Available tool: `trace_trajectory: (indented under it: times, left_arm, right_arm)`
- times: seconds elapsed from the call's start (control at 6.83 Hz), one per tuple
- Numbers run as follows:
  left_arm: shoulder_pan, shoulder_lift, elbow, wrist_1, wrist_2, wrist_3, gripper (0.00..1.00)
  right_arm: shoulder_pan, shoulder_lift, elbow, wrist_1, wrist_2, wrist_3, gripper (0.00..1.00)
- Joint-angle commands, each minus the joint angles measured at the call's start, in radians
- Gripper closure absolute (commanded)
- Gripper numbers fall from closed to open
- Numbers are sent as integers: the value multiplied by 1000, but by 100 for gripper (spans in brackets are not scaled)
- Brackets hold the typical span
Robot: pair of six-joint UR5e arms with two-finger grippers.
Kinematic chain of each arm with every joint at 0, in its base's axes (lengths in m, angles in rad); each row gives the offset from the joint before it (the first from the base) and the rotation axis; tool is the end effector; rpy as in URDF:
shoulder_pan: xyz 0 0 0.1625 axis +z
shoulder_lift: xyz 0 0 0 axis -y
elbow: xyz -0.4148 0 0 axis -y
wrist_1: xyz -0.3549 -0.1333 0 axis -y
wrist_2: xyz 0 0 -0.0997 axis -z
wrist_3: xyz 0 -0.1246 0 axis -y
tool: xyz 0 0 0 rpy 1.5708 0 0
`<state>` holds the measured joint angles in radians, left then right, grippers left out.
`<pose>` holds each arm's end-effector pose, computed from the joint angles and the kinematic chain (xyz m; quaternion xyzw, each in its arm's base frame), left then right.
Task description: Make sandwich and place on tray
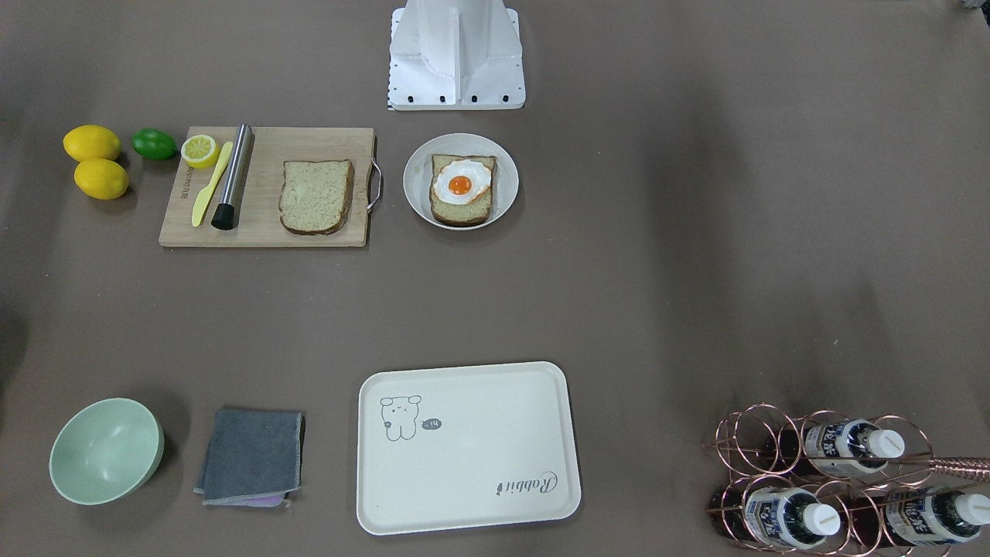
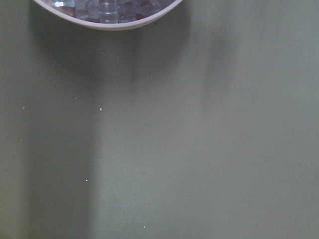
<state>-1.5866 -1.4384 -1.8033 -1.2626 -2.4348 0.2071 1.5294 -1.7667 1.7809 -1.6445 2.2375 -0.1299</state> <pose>-0.0445 -0.3785 0.6380 -0.0474 0.4243 0.0430 0.9032 0.0410 -0.3698 0.6680 -0.0136 -0.3280 -0.0711 0.9419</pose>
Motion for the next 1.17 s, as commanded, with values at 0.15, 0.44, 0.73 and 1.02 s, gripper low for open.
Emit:
trace_trajectory:
  times: [0.15, 0.44, 0.73, 1.02]
  left_arm:
    - [-1, 1, 1, 0, 0, 0, 2]
    - [-1, -1, 1, 0, 0, 0, 2]
    - [-1, -11, 2, 0, 0, 0, 2]
    - [-10, -60, -8, -18, -10, 2, 2]
  right_arm:
    - [0, -2, 0, 15, 20, -5, 0]
    - [0, -4, -15, 136, 86, -10, 0]
    - [2, 1, 29, 147, 141, 3, 0]
    - [2, -2, 75, 161, 191, 18, 0]
